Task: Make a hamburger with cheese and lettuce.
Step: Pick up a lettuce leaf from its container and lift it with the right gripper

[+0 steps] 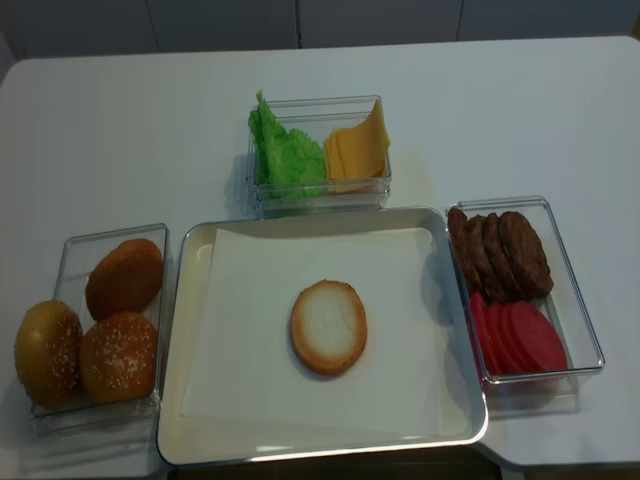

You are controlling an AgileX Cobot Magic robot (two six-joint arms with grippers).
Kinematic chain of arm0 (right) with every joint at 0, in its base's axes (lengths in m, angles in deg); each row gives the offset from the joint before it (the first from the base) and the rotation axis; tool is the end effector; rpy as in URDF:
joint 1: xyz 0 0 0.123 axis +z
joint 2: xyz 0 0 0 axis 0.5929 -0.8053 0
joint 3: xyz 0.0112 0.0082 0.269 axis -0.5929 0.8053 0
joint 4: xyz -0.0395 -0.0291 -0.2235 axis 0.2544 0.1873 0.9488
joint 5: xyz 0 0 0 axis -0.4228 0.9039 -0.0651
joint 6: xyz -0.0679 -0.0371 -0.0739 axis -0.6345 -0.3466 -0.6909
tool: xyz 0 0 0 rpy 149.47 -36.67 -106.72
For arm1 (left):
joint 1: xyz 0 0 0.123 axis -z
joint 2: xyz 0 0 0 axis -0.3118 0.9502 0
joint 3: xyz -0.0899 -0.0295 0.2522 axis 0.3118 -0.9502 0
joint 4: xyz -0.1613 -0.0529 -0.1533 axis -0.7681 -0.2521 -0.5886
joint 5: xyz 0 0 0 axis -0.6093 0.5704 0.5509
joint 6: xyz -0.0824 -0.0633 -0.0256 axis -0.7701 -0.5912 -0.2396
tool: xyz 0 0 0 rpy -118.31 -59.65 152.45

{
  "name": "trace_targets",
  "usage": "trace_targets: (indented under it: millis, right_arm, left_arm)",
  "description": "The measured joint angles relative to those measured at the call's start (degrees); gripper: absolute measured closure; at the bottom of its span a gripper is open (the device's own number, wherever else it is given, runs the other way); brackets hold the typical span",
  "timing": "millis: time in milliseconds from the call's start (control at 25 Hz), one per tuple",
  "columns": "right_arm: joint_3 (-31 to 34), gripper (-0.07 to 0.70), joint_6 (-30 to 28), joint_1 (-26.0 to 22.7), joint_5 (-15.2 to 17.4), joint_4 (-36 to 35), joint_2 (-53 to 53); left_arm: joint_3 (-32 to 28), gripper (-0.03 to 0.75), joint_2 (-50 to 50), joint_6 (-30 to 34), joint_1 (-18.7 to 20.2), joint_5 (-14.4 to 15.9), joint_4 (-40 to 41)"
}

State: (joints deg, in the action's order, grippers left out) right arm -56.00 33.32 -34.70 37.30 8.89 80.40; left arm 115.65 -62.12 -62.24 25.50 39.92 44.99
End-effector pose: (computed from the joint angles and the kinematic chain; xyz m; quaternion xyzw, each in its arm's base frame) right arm 0.0115 0.0054 0.2446 -0.0618 0.8942 0.0088 0.4432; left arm -0.0027 0.0039 0.2436 0.0516 0.8823 -0.0139 0.4676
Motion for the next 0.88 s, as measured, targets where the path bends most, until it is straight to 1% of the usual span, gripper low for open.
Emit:
trace_targets:
  millis: [880]
  right_arm:
    - [0.0,0.013,0.0,0.0,0.0,0.0,0.0]
  left_arm:
    - [0.0,0.363,0.0,0.0,0.0,0.0,0.0]
